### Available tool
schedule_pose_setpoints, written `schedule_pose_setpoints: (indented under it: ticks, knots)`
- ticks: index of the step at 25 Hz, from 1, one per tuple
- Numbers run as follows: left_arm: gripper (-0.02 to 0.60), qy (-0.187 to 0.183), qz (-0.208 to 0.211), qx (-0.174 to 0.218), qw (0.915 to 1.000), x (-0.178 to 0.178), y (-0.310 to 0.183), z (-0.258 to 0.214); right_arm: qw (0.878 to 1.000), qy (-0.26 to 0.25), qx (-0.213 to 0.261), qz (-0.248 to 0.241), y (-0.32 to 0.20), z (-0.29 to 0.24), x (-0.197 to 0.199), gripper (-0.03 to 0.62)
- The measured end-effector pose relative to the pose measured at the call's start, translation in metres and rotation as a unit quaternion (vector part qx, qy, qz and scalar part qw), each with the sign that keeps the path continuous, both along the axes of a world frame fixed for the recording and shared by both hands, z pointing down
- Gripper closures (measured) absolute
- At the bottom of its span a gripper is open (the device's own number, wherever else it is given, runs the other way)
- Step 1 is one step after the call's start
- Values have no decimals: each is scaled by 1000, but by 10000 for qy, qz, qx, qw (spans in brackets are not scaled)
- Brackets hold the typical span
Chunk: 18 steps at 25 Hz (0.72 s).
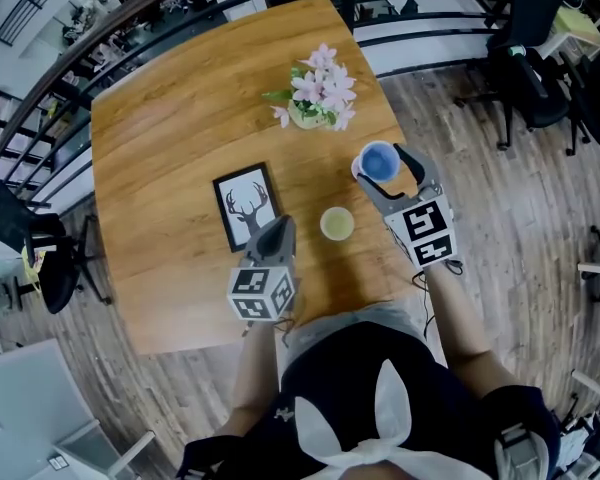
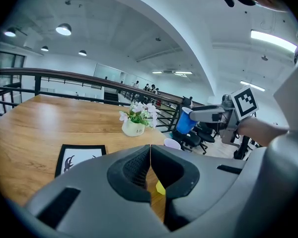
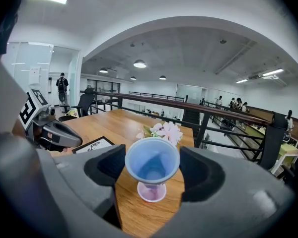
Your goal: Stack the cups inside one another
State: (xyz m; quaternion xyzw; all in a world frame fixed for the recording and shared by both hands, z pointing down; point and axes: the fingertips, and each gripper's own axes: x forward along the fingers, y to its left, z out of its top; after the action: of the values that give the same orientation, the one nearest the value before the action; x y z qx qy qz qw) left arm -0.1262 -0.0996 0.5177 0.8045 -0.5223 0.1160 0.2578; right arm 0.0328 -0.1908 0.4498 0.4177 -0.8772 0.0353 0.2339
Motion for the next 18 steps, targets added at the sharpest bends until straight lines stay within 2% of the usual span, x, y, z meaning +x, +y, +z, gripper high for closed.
schedule_pose_setpoints:
  ticks: [18]
  knots:
    - [563, 18, 8, -208, 9998, -2, -11, 21, 9986, 172, -500, 69, -22, 55, 2, 256]
